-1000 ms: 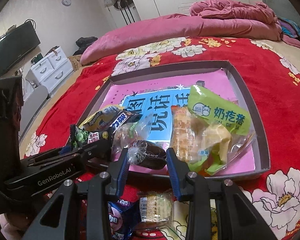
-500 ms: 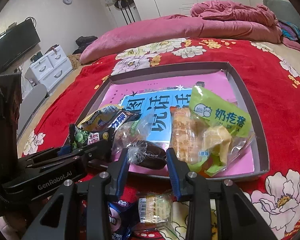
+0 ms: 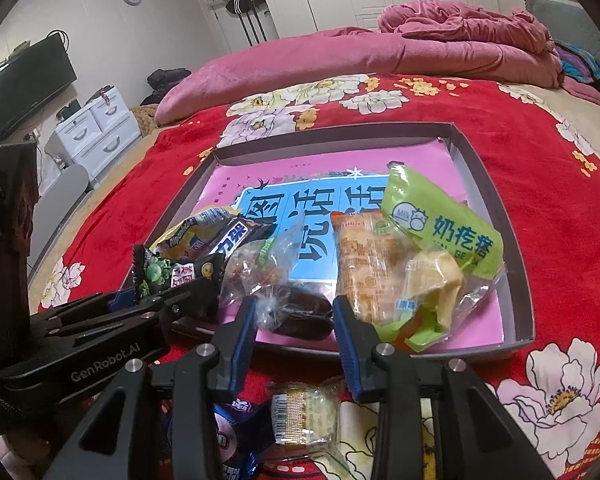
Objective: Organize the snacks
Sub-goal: 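Lower the green snack bag into the tray and open the left gripper, then withdraw the left tool from the tray toward the blue cookie pack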
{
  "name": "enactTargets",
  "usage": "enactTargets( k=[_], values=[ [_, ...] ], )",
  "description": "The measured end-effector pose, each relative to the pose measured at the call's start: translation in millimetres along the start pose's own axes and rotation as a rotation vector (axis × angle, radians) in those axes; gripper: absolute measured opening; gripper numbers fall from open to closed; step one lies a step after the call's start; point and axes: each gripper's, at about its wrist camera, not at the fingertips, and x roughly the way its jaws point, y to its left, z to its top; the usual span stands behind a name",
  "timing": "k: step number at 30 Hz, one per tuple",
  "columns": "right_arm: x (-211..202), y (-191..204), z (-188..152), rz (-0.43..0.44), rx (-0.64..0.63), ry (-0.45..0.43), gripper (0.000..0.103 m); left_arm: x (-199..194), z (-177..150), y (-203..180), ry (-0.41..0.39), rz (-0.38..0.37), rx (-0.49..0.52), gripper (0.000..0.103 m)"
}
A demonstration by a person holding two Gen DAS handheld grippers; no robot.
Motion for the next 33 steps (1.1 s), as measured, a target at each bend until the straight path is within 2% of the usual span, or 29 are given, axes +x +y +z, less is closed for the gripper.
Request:
enactTargets(
  k=[17, 21, 29, 31, 33],
  values=[
    [-7.6, -1.4, 0.7, 0.009, -0.006, -0.020, 0.039, -3.0, 1.3, -1.7, -0.007, -0.001, 0.015, 0.044],
    [-7.6, -1.3, 0.6, 0.008, -0.008, -0.019, 0.041, -6.9, 1.8, -3.0, -0.020, -0.003, 0.023, 0.050],
    [-9.7, -0.9, 0.9, 0.009, -0.010, -0.026, 0.043, -12.3, 1.0, -3.4, -0.040, 0.003, 0.031, 0.057],
    [-11.0, -1.7, 1.0, 0.007, -0.006, -0.031, 0.048, -15.9, 0.8, -5.3, -0.056, 0.017, 0.043, 0.058],
    [-12.8, -3.0, 1.2, 0.009, 0.001, -0.037, 0.049, -18.2, 0.7, -6.5, -0.065, 0.023, 0.050, 0.060]
  ],
)
